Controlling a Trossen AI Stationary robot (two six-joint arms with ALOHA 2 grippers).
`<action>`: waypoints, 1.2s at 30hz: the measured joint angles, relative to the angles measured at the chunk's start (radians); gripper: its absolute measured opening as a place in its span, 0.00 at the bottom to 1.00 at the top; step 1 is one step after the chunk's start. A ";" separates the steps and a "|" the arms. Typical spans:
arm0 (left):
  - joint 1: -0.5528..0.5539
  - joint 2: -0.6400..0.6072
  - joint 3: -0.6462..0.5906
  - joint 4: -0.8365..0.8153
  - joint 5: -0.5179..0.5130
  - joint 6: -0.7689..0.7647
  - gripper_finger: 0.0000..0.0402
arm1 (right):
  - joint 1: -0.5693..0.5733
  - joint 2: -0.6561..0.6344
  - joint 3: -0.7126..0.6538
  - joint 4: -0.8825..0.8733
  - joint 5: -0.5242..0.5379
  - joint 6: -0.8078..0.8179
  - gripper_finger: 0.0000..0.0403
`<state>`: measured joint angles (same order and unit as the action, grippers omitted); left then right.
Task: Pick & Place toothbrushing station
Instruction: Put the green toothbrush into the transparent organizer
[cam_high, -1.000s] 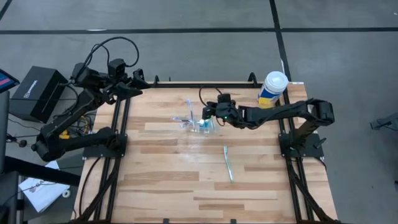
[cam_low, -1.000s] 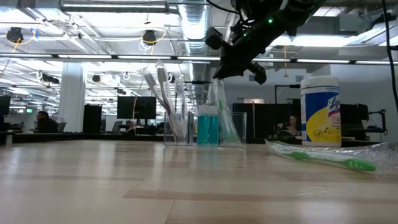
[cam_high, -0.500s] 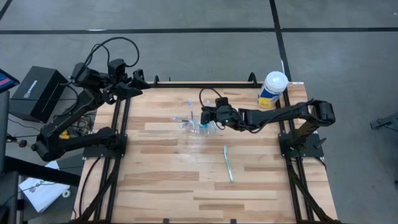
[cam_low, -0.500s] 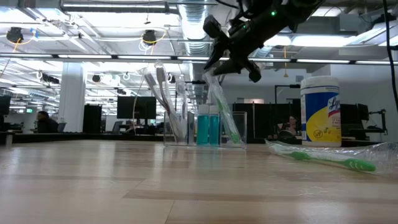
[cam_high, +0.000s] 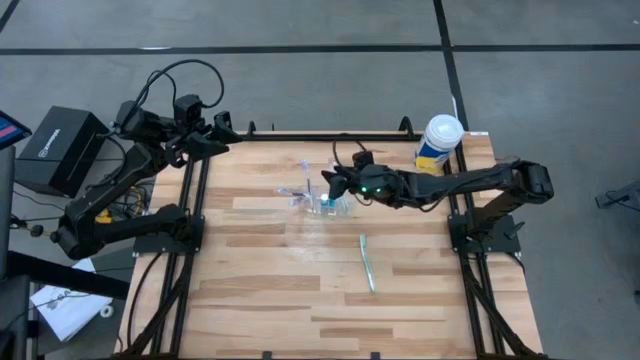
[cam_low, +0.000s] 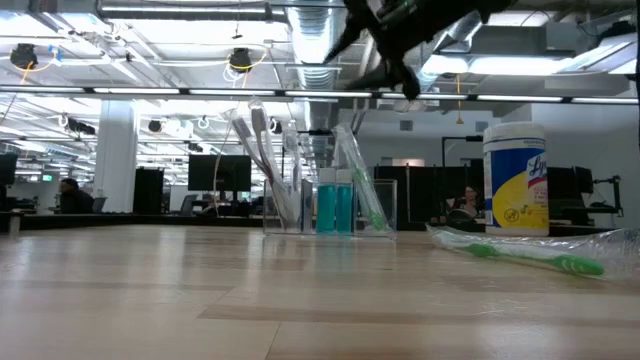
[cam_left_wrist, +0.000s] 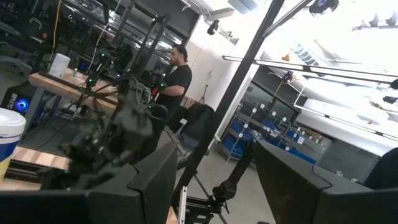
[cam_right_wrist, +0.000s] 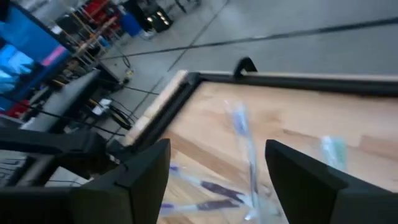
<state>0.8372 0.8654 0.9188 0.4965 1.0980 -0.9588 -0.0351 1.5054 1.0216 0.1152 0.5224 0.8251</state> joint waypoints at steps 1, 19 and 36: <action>0.000 0.000 0.000 0.000 0.000 0.000 0.52 | -0.002 -0.009 0.007 -0.002 0.000 -0.011 0.62; 0.000 0.003 0.000 0.001 0.000 0.057 0.52 | 0.261 -0.059 0.151 -0.951 -0.111 0.796 0.46; 0.000 0.010 0.000 0.001 -0.006 0.088 0.52 | 0.256 0.215 0.152 -0.924 -0.331 0.918 0.45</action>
<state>0.8375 0.8751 0.9188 0.4972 1.0921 -0.8706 0.2214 1.7204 1.1732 -0.8089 0.1918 1.7428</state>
